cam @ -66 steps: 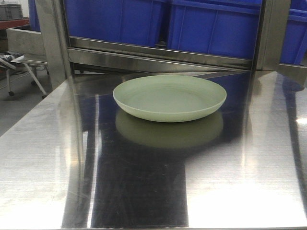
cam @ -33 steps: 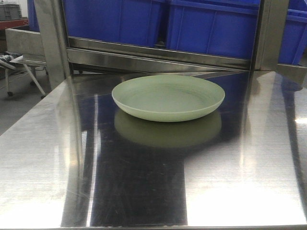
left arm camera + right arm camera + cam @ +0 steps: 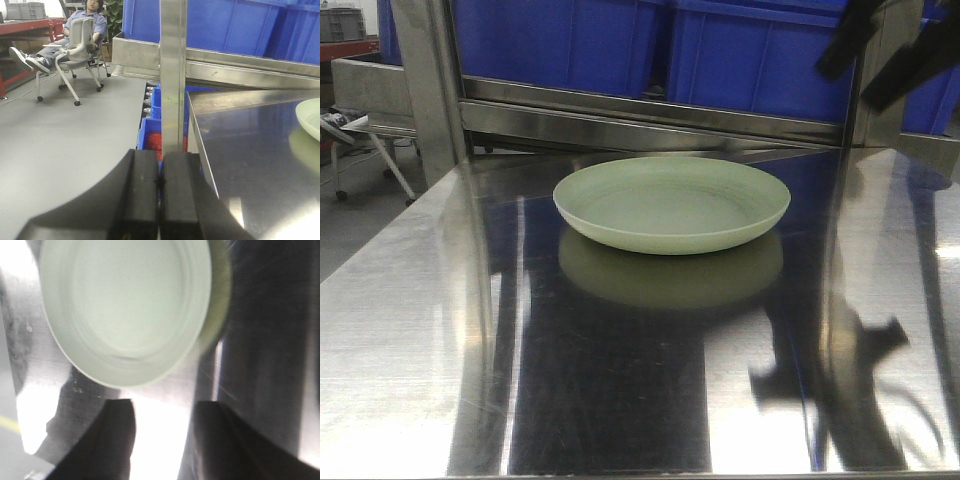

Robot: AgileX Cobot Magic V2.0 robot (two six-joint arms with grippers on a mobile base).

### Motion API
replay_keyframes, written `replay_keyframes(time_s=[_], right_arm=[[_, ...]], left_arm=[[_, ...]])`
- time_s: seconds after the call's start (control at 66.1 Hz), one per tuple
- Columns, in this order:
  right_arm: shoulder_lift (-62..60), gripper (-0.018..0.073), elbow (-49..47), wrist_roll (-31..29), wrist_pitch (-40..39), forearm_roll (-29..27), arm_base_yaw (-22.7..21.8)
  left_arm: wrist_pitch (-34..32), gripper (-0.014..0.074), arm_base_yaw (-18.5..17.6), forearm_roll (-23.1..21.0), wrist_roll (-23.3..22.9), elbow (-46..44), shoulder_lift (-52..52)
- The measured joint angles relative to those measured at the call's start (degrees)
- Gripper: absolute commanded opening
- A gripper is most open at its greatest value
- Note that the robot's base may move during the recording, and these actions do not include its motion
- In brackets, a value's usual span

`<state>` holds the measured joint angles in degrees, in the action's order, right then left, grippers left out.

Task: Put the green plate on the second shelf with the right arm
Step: 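Lower the right gripper onto the green plate's rim and close it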

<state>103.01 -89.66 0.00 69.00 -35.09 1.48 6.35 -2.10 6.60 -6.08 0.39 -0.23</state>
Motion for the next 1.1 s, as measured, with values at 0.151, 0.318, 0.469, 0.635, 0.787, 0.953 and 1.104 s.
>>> replay_keyframes(time_s=[0.151, 0.318, 0.469, 0.635, 0.787, 0.953, 1.104], right_arm=[[13.3, 0.0468, -9.7, 1.2, 1.5, -1.7, 0.4], [21.0, 0.0468, -18.1, 4.1, 1.7, -1.0, 2.5], [22.8, 0.0468, -20.9, 7.3, 2.4, 2.3, 3.7], [23.2, 0.0468, -21.1, 8.1, 2.4, 7.1, 3.8], [23.3, 0.0453, -21.1, 8.3, 2.4, 8.4, 3.8], [23.8, 0.0416, -21.3, 8.4, 2.3, 8.5, 5.1], [24.5, 0.0416, -21.3, 8.5, 2.3, 8.5, 6.6]], left_arm=[[0.0, 0.0130, 0.0, 0.0, 0.0, 0.0, 0.0], [0.0, 0.0130, 0.0, 0.0, 0.0, 0.0, 0.0], [0.0, 0.0130, 0.0, 0.0, 0.0, 0.0, 0.0], [0.0, 0.0130, 0.0, 0.0, 0.0, 0.0, 0.0], [0.0, 0.0130, 0.0, 0.0, 0.0, 0.0, 0.0], [0.0, 0.0130, 0.0, 0.0, 0.0, 0.0, 0.0], [0.0, 0.0130, 0.0, 0.0, 0.0, 0.0, 0.0]])
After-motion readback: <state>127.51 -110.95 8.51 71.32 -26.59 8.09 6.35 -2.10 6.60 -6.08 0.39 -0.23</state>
